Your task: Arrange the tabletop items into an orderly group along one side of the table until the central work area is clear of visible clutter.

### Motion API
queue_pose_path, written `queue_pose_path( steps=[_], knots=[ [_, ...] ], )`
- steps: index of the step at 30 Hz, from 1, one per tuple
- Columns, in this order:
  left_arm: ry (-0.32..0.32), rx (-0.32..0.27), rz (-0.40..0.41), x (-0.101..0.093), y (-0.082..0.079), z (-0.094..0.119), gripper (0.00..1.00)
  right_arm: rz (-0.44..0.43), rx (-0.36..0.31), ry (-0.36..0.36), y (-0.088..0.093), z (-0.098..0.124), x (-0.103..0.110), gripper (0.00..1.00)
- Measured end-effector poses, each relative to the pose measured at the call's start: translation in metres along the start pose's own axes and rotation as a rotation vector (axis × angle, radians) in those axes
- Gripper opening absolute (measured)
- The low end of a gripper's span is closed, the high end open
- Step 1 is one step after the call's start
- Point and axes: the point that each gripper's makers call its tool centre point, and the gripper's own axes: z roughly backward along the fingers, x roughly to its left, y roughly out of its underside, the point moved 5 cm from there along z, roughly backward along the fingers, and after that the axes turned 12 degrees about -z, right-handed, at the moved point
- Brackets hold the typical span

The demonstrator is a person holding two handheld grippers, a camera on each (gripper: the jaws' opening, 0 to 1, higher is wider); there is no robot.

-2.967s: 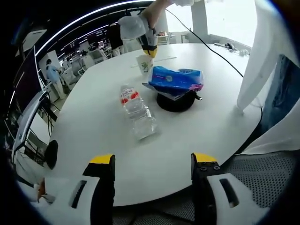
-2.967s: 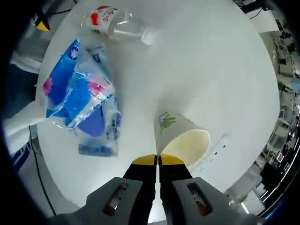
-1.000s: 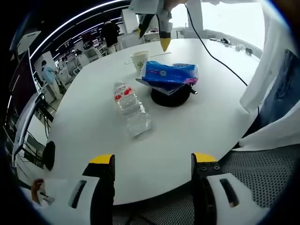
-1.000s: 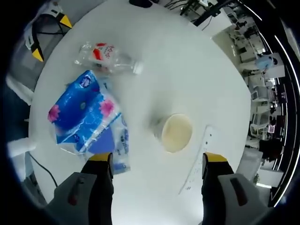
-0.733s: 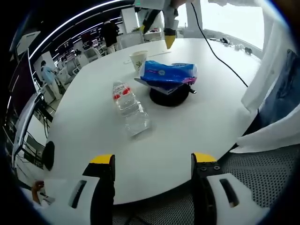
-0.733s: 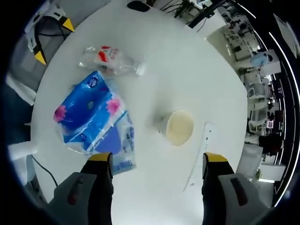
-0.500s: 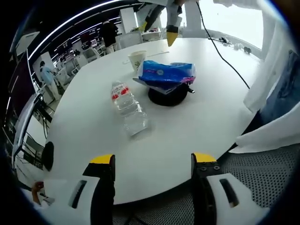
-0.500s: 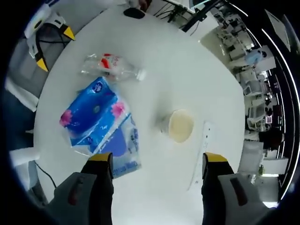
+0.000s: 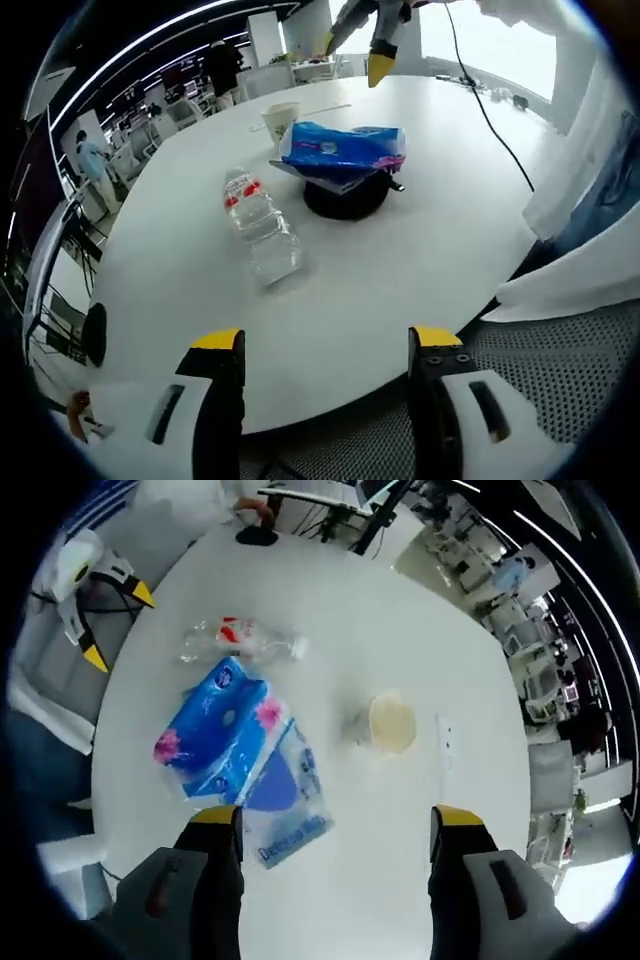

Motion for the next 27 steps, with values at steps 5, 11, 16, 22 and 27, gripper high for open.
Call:
queue_pose_path(
  steps=[5, 11, 16, 22, 27],
  knots=[
    [0.000, 0.006, 0.003, 0.000, 0.000, 0.001, 0.67, -0.080, -0.035, -0.007, 0.010, 0.005, 0.003, 0.74],
    [0.019, 0.031, -0.024, -0.006, 0.002, 0.000, 0.67, -0.233, -0.109, -0.042, 0.025, 0.015, 0.011, 0.74],
    [0.027, 0.040, -0.040, -0.007, 0.003, -0.001, 0.68, -0.323, -0.128, -0.053, 0.041, 0.019, 0.017, 0.75],
    [0.022, 0.055, -0.045, -0.007, 0.005, -0.001, 0.68, -0.490, -0.229, -0.091, 0.049, 0.024, 0.031, 0.74],
    [0.019, 0.068, -0.029, -0.006, 0.007, -0.002, 0.68, -0.592, -0.291, -0.128, 0.054, 0.029, 0.046, 0.74]
  ],
)
